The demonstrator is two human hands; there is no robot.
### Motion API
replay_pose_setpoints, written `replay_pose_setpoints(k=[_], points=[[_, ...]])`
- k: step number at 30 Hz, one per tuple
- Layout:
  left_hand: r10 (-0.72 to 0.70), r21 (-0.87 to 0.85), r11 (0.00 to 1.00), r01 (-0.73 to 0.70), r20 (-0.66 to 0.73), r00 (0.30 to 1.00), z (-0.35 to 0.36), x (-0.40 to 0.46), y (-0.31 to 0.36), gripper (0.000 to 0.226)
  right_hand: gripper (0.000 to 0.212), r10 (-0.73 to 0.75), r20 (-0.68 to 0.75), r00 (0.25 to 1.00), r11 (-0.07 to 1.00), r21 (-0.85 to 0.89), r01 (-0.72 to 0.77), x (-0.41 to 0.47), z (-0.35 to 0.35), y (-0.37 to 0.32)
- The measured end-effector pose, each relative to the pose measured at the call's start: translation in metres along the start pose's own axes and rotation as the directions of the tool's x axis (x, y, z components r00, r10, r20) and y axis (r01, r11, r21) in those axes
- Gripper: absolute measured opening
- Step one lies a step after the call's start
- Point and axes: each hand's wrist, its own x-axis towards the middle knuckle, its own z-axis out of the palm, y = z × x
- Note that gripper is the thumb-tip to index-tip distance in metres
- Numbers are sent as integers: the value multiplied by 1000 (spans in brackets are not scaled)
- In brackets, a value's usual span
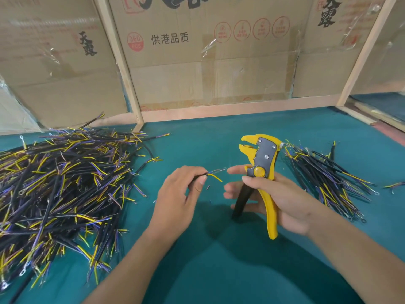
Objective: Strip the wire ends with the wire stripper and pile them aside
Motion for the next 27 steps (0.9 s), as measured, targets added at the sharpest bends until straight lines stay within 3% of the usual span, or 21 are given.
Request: replay_pose_setpoints(k=[5,10,20,27], points=[[37,19,999,-36,-41,998,-1,1,5,12,20,67,8,998,978,199,-67,3,6,1],[53,9,999,-53,-65,996,-3,0,8,12,14,104,121,987,981,153,-122,-1,6,1],[61,44,997,-57,-82,995,-5,1,9,11,20,165,278,946,974,104,-200,-8,9,1],[50,55,997,-47,-69,996,-5,0,10,15,22,167,302,939,977,81,-200,-8,9,2]])
